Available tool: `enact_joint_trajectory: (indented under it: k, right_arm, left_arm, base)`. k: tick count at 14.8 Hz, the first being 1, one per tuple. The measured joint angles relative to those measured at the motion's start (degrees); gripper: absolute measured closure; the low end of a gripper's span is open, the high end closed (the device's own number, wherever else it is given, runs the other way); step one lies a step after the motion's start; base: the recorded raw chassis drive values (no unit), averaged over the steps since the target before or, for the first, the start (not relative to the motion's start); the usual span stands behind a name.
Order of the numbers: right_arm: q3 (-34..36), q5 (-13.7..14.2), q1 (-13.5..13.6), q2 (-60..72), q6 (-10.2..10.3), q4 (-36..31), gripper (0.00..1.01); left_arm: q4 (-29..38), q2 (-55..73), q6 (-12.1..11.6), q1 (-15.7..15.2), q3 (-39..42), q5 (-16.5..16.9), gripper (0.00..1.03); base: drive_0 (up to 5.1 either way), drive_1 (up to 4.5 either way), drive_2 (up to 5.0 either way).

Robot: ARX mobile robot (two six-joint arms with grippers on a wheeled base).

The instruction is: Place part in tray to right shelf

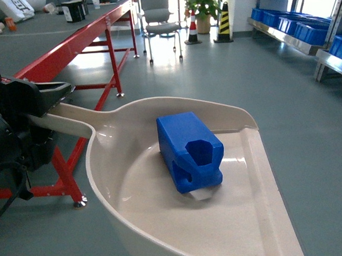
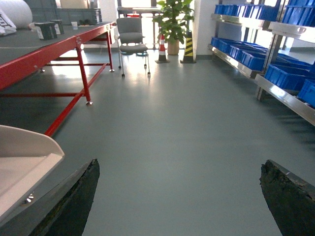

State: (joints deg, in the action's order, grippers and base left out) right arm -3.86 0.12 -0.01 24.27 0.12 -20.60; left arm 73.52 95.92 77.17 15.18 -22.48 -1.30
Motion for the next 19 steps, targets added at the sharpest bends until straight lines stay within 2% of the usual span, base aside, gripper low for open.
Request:
enact_joint_trajectory:
  k: [19]
  right_arm:
    - [0.02, -0.02, 0.0, 0.13, 0.0, 0.39, 0.03]
  left_arm:
    - [-0.28, 0.02, -0.02, -0.02, 0.0, -0.11, 0.91]
  base:
    - [0.0, 4.33, -4.3]
